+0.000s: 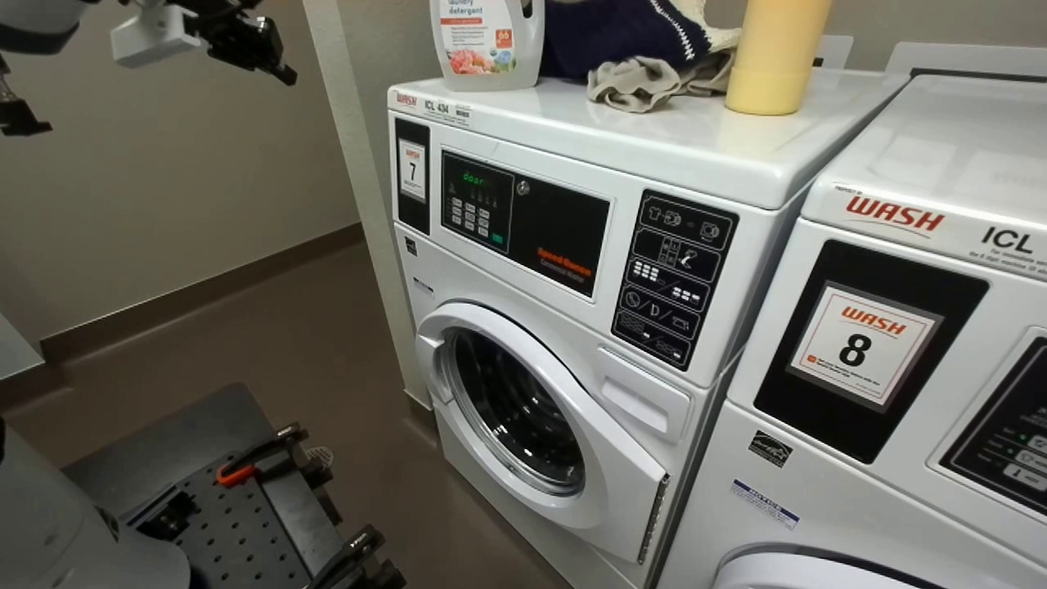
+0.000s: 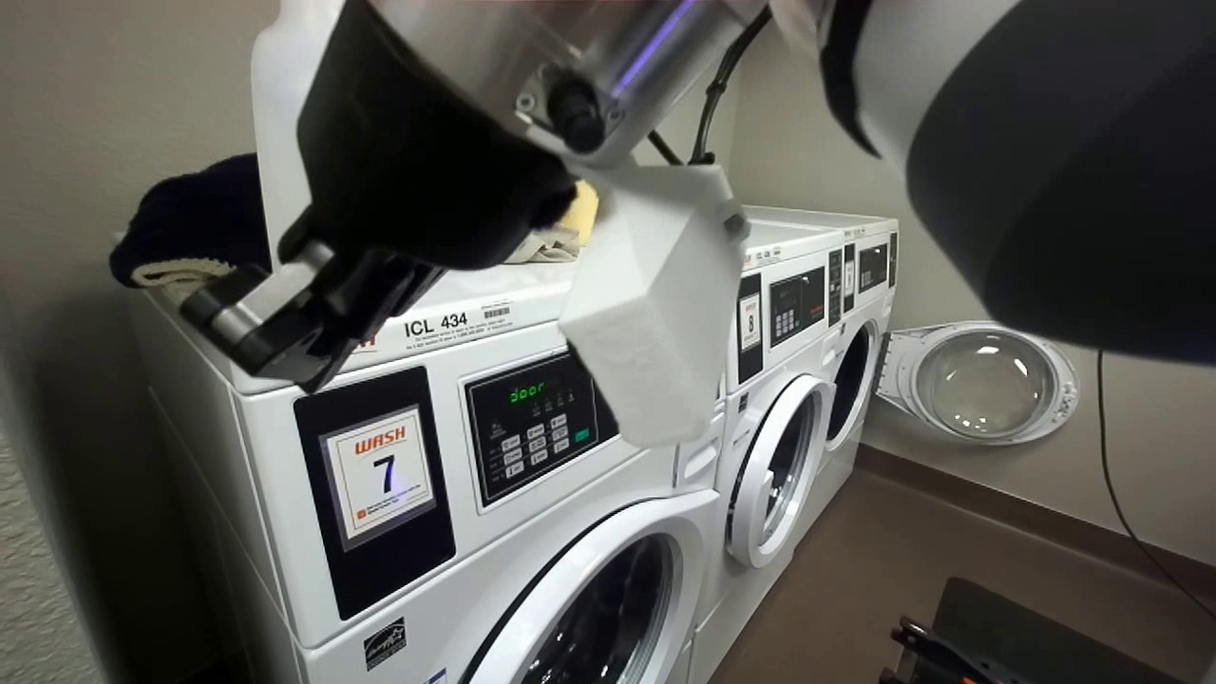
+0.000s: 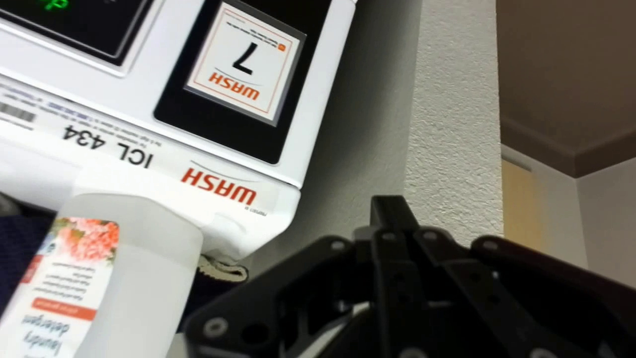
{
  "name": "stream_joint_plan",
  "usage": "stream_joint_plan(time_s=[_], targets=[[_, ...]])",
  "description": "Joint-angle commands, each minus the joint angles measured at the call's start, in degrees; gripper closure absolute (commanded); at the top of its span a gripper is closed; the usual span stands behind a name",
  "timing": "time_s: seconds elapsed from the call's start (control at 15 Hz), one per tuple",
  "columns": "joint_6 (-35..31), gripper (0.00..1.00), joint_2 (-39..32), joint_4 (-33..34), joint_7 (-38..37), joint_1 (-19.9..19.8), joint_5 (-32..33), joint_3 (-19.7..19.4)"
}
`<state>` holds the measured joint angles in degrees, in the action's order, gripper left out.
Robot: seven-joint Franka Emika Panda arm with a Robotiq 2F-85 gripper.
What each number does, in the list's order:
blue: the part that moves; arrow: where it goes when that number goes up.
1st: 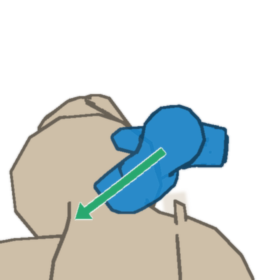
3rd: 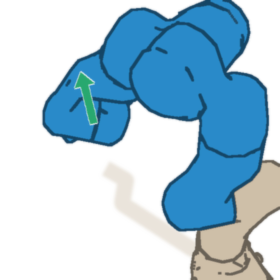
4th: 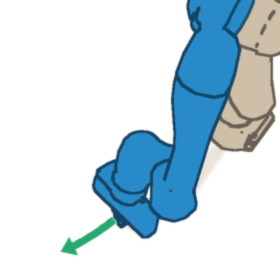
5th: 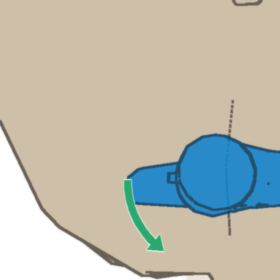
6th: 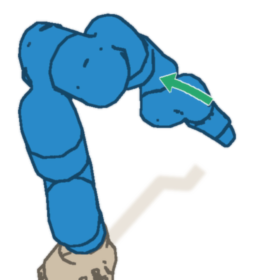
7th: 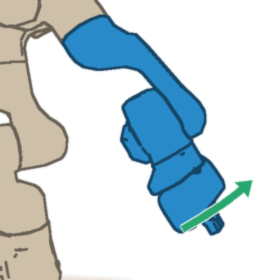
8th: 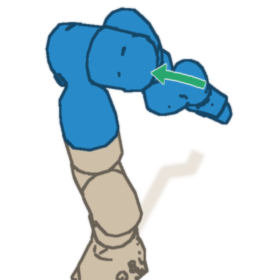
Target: Press the buttons on the top left corner of the washing machine
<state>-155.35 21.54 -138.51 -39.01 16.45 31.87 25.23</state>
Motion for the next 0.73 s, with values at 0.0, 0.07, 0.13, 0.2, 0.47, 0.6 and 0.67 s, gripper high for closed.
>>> stream_joint_plan(time_s=[0.0, 0.07, 0.13, 0.2, 0.47, 0.6, 0.67], targets=[[7.6, 1.0, 5.2, -1.2, -1.3, -3.1, -4.8, 2.9], [8.9, 1.0, 5.9, -1.4, -1.3, -3.5, -6.2, 2.9], [9.9, 1.0, 6.7, -1.8, -1.4, -3.8, -7.4, 2.8], [10.5, 1.0, 7.1, -2.1, -1.4, -4.2, -8.4, 2.7], [9.9, 1.0, 7.7, -3.3, -0.4, -5.9, -11.0, 1.8], [9.3, 1.0, 7.5, -3.6, 0.4, -6.8, -11.6, 1.2], [9.2, 1.0, 7.1, -3.6, 0.8, -7.2, -11.7, 1.0]])
